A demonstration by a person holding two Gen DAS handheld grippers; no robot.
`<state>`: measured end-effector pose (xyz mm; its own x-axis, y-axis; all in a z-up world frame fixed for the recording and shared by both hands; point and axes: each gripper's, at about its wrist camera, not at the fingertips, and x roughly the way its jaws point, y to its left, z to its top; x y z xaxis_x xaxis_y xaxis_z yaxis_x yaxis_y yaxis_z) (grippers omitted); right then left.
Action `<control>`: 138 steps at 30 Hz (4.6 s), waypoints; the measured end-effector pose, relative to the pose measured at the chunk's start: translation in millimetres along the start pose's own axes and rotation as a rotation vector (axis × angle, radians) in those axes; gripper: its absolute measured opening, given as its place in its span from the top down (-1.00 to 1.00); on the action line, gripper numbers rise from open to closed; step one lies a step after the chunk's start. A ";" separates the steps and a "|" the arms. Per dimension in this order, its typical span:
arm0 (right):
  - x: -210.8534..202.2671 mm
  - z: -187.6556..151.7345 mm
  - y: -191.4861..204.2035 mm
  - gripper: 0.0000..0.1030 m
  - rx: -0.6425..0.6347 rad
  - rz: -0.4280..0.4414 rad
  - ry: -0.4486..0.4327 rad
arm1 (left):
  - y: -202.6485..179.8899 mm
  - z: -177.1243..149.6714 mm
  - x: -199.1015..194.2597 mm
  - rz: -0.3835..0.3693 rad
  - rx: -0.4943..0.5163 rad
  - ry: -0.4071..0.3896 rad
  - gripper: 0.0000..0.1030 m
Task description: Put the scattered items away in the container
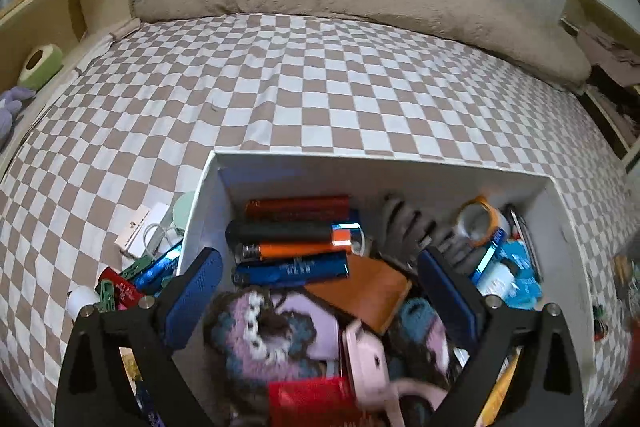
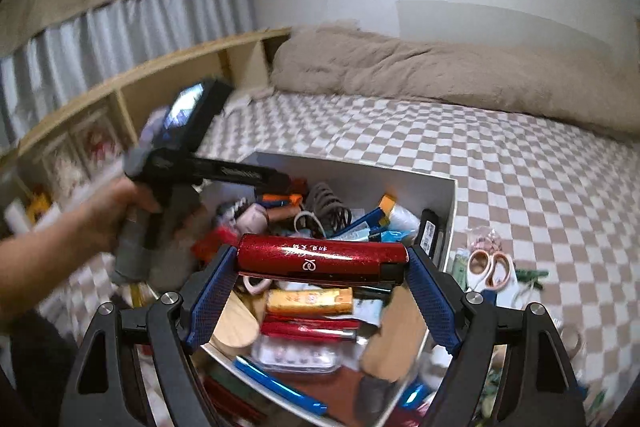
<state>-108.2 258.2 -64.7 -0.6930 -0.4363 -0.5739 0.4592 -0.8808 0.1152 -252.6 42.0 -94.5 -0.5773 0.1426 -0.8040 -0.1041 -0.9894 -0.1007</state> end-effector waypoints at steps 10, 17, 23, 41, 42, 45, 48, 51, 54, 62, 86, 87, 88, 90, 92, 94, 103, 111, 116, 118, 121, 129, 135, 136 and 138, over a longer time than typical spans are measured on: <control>42.7 10.6 6.2 -0.63 -0.418 -0.164 0.238 | -9.2 -29.3 -48.6 -0.105 0.097 -0.046 -0.92; 57.9 1.0 24.3 -0.63 -0.773 -0.207 0.436 | -8.9 -65.9 -79.5 -0.182 0.099 -0.065 -0.92; 80.1 -14.5 38.3 -0.63 -0.992 -0.217 0.644 | 5.1 -82.3 -93.4 -0.217 0.045 -0.093 -0.92; 105.2 -16.1 38.1 -0.63 -1.103 -0.324 0.867 | 38.3 -94.4 -105.1 -0.225 -0.032 -0.111 -0.92; 104.0 -14.8 38.8 -0.63 -1.090 -0.322 0.858 | 39.1 -94.3 -106.2 -0.227 -0.035 -0.113 -0.92; 96.4 -9.2 44.0 -0.63 -1.046 -0.290 0.823 | 39.0 -94.7 -108.6 -0.231 -0.034 -0.119 -0.92; 92.2 -2.2 47.6 -0.63 -0.981 -0.248 0.771 | 36.6 -95.8 -111.2 -0.227 -0.023 -0.125 -0.92; 78.3 5.3 53.4 -0.63 -0.877 -0.187 0.680 | 34.5 -97.2 -113.8 -0.220 -0.010 -0.130 -0.92; 64.0 8.0 54.8 -0.63 -0.764 -0.136 0.596 | 32.0 -99.2 -116.6 -0.212 0.004 -0.132 -0.92; 34.5 12.4 52.1 -0.65 -0.514 -0.138 0.384 | 23.5 -102.8 -125.2 -0.189 0.038 -0.149 -0.92; -48.9 -18.0 50.9 -1.00 -0.012 -0.269 -0.020 | 3.0 -119.4 -158.1 -0.124 0.110 -0.235 -1.00; -50.5 -19.7 51.5 -1.00 -0.003 -0.272 -0.028 | 2.1 -120.2 -159.2 -0.121 0.114 -0.238 -1.00; -52.9 -21.7 51.9 -1.00 0.009 -0.273 -0.040 | 1.3 -121.2 -160.5 -0.118 0.117 -0.241 -1.00; -57.1 -25.4 52.6 -1.00 0.028 -0.271 -0.059 | 0.2 -123.3 -163.2 -0.113 0.122 -0.250 -1.00; -60.1 -28.5 54.0 -1.00 0.039 -0.273 -0.075 | -1.1 -125.3 -165.8 -0.109 0.125 -0.256 -1.00; -62.1 -30.7 55.9 -1.00 0.043 -0.271 -0.085 | -2.0 -127.4 -168.9 -0.108 0.126 -0.263 -1.00; -78.3 -40.0 68.8 -1.00 0.033 -0.317 -0.142 | -3.7 -143.0 -185.3 -0.093 0.129 -0.304 -1.00; -87.6 -54.3 76.6 -1.00 0.025 -0.363 -0.169 | -1.4 -162.2 -188.7 -0.081 0.136 -0.323 -1.00; -88.7 -64.0 81.3 -1.00 0.025 -0.377 -0.166 | 2.1 -173.2 -187.2 -0.090 0.132 -0.326 -1.00; -89.6 -69.0 82.8 -1.00 0.035 -0.370 -0.169 | 2.8 -177.6 -186.1 -0.089 0.126 -0.329 -1.00; -89.4 -76.0 84.2 -1.00 0.049 -0.368 -0.168 | 3.0 -184.2 -184.0 -0.087 0.131 -0.328 -1.00; -91.5 -90.5 87.2 -1.00 0.072 -0.370 -0.170 | 4.1 -197.0 -177.4 -0.080 0.139 -0.314 -1.00; -94.6 -94.2 90.0 -1.00 0.066 -0.371 -0.187 | 6.4 -197.6 -177.6 -0.090 0.131 -0.321 -1.00; -94.5 -94.6 90.2 -1.00 0.066 -0.371 -0.187 | 6.4 -197.9 -177.8 -0.088 0.132 -0.323 -1.00; -94.8 -94.9 90.1 -1.00 0.068 -0.372 -0.189 | 5.5 -198.6 -178.1 -0.082 0.138 -0.326 -1.00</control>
<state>51.6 237.6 -76.9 -0.8974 -0.1071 -0.4280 0.1253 -0.9920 -0.0146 10.5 6.0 -68.2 -0.7880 0.2444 -0.5650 -0.2565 -0.9647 -0.0596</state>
